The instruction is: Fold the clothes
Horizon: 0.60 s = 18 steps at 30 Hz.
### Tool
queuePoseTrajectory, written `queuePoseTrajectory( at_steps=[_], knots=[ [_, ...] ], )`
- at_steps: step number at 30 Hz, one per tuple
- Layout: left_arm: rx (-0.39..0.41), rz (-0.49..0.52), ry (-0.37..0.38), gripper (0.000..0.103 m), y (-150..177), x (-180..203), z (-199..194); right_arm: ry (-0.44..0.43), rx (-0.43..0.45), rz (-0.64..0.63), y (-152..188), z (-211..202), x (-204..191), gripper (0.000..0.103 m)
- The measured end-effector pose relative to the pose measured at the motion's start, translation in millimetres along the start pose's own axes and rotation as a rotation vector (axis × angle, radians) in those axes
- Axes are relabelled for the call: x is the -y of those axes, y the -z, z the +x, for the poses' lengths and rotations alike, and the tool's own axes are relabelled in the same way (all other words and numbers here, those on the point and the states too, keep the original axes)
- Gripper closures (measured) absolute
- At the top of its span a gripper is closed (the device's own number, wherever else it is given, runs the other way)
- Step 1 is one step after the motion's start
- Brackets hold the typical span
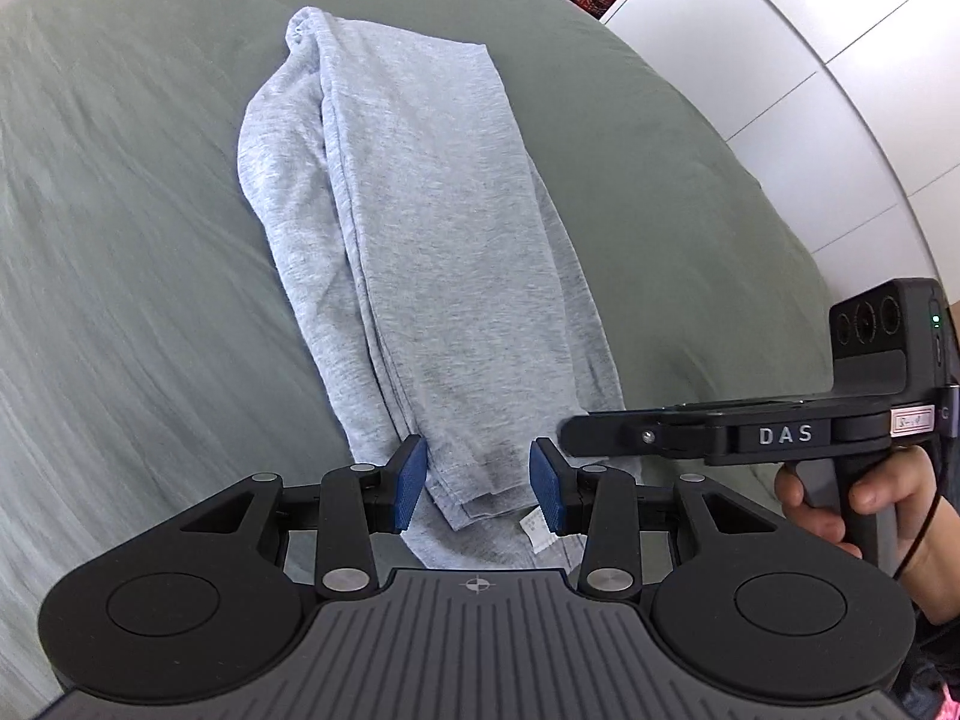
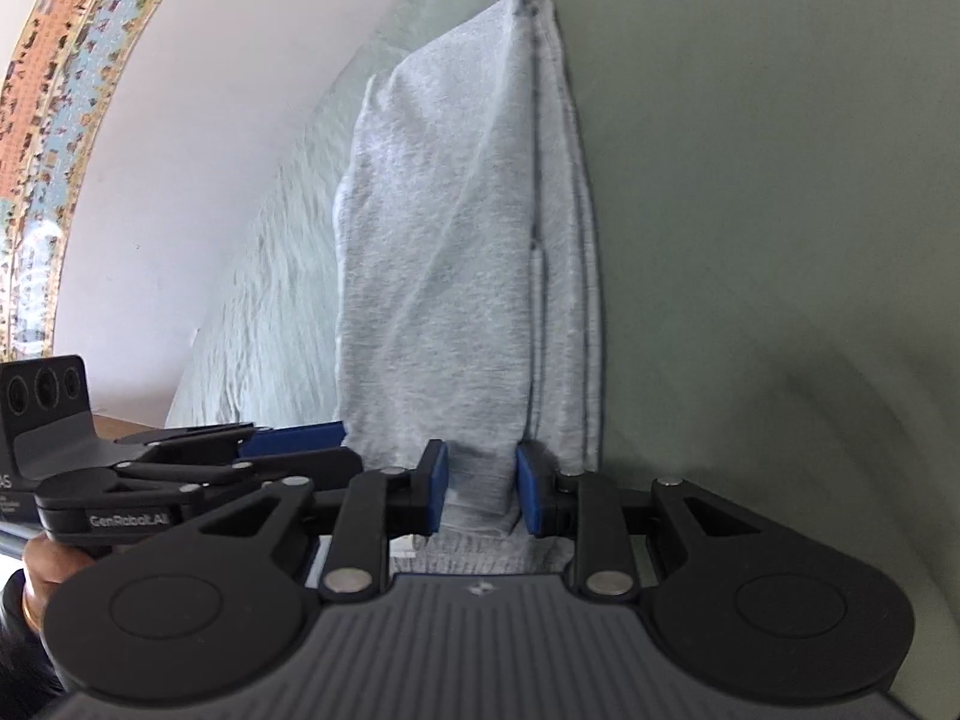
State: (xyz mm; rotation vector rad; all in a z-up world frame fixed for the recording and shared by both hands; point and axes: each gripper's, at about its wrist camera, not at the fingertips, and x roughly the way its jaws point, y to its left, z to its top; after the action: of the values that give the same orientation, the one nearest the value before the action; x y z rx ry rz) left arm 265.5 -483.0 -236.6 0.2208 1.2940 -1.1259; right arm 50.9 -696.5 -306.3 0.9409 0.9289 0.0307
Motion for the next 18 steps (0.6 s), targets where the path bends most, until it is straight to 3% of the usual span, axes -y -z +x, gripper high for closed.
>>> queuePoseTrajectory(
  at_steps=[2,8,15,17,18],
  knots=[
    [0.000,-0.010,0.009,0.092,-1,0,-3,-0.013,0.015,-0.003,-1,-5,-3,0.097],
    [0.015,0.018,0.027,0.093,8,8,-23,-0.033,0.032,-0.015,5,-26,-14,0.098],
    [-0.011,0.018,-0.019,0.092,18,-1,-16,0.024,-0.018,0.032,12,-6,0,0.094],
    [-0.021,0.002,-0.019,0.092,20,-7,-16,0.012,-0.017,0.037,13,-5,0,0.089],
    [-0.008,-0.004,-0.019,0.091,19,-10,-20,-0.001,-0.015,0.042,13,-7,0,0.079]
  ],
)
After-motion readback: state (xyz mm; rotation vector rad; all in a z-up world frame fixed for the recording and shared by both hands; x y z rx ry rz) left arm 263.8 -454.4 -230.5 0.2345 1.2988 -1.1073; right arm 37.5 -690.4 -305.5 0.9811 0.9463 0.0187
